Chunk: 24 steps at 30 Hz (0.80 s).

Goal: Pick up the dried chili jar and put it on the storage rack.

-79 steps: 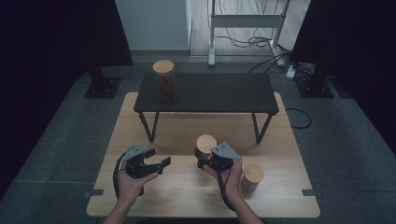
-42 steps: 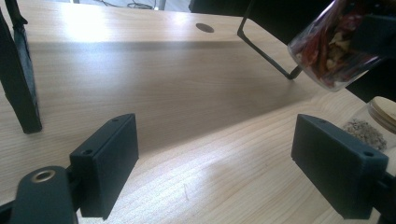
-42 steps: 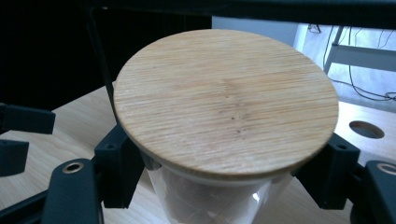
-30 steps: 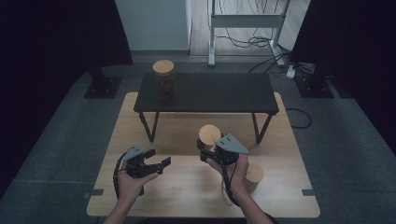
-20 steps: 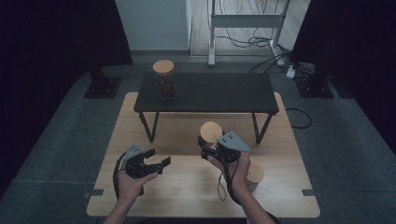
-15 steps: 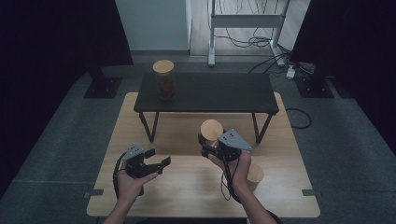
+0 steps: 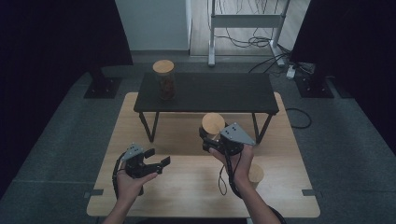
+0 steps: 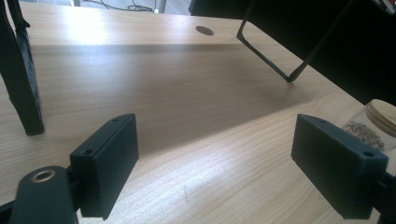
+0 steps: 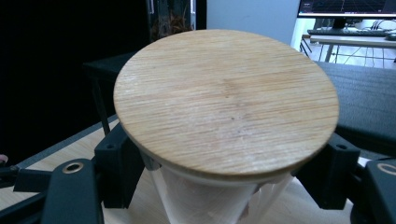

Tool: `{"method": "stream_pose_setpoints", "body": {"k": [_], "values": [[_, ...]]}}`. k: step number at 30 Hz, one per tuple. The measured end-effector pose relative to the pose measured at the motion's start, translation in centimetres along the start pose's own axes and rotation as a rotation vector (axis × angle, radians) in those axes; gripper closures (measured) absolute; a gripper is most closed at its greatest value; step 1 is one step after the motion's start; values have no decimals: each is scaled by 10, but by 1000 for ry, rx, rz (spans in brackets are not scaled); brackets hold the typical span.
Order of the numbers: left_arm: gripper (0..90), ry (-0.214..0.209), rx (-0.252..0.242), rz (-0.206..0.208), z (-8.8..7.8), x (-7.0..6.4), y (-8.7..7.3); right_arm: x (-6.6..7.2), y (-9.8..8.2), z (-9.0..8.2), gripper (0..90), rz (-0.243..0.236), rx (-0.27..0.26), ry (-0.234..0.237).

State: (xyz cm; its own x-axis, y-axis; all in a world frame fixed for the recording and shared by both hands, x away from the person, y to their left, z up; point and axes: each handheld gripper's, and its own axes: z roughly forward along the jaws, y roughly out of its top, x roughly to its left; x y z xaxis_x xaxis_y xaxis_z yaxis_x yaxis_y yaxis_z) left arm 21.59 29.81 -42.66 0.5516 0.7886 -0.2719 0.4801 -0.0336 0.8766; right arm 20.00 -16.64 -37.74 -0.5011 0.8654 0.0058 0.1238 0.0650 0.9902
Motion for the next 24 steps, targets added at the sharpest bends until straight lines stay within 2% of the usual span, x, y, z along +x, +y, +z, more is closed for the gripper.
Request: {"method": "stream_pose_setpoints", "body": {"k": [13,24], "values": [[147,0,-4,-1,-1,1,0,-2,11,4,254,-12,-8,-15],[147,-1,-5,-2,-1,1,1,-5,13,10,254,-7,-5,-35]]}}
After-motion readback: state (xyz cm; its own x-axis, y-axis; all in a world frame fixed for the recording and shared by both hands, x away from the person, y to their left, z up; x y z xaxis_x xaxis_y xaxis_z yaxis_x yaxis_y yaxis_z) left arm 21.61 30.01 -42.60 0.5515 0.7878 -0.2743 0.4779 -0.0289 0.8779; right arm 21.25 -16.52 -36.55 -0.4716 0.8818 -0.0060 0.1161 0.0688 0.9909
